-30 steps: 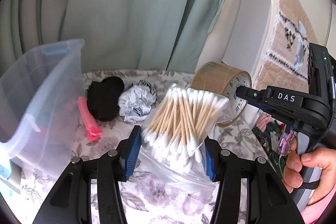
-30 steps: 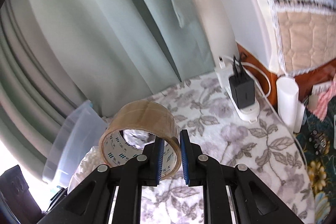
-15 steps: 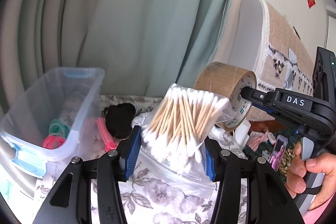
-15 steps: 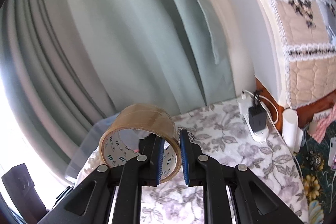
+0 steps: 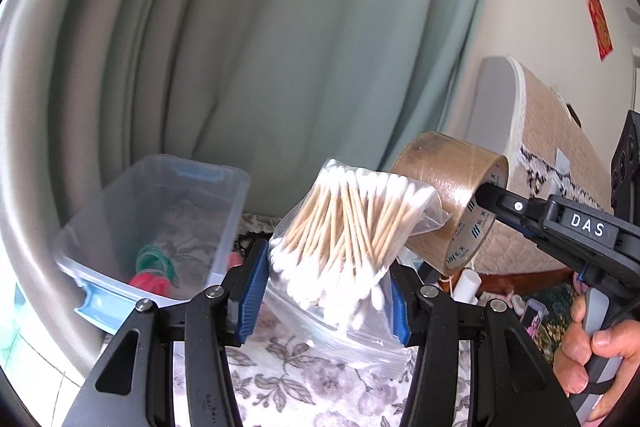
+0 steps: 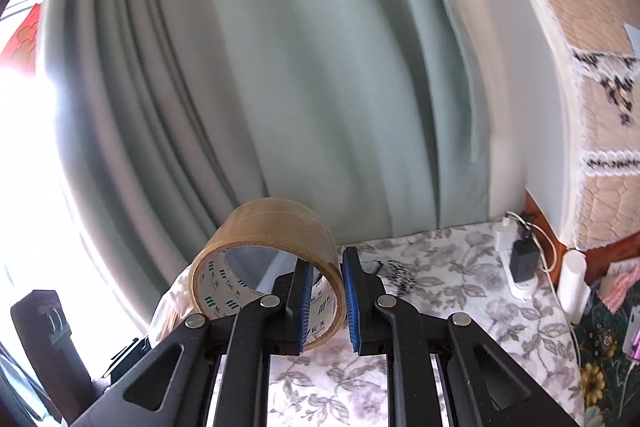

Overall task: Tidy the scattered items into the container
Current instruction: 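Carry the swab bag with the left tool while the right tool carries the tape roll over the box, then open both tools to drop the swab bag and tape roll into the box, then move both open tools back toward the remaining items, then grasp the crumpled white paper with the left tool while the right tool grasps the leopard-print scrunchie, then carry the paper with the left tool while the right tool carries the scrunchie over the box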

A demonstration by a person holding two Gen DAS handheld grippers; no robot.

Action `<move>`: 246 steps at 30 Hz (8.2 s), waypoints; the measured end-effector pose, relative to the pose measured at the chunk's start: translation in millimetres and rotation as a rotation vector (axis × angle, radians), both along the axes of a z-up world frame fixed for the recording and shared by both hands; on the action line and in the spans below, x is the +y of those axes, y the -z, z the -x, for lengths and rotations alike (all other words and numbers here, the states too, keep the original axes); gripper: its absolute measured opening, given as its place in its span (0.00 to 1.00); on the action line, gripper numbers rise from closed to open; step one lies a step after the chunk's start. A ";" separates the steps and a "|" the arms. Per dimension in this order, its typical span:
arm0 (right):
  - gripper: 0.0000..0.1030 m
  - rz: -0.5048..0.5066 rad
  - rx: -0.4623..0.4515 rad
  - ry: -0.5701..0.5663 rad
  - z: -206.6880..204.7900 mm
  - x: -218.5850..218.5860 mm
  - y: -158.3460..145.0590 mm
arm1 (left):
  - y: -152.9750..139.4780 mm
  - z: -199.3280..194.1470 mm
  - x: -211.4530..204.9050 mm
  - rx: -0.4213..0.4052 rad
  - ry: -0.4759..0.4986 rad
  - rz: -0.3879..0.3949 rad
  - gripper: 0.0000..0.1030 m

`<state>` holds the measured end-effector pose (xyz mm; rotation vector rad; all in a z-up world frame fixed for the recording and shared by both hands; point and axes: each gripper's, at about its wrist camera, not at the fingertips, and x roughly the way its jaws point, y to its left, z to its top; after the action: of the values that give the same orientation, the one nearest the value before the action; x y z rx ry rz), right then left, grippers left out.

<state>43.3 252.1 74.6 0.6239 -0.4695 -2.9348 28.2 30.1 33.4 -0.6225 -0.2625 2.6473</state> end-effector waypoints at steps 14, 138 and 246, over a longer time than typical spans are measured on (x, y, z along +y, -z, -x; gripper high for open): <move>0.16 -0.073 -0.034 -0.169 35.7 -76.9 4.0 | 3.5 4.6 -74.7 0.004 -0.179 -0.080 0.52; 0.46 0.226 -0.432 0.062 101.7 84.0 184.4 | 131.1 106.1 101.6 -0.326 0.033 0.349 0.66; 0.09 0.091 -0.081 -0.258 56.0 -84.4 12.8 | 18.1 22.8 -66.5 -0.034 -0.186 -0.134 0.37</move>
<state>-12.7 167.7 61.8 0.7338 -0.4874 -2.6382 5.4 -36.4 15.3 -0.6264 -0.5266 2.7677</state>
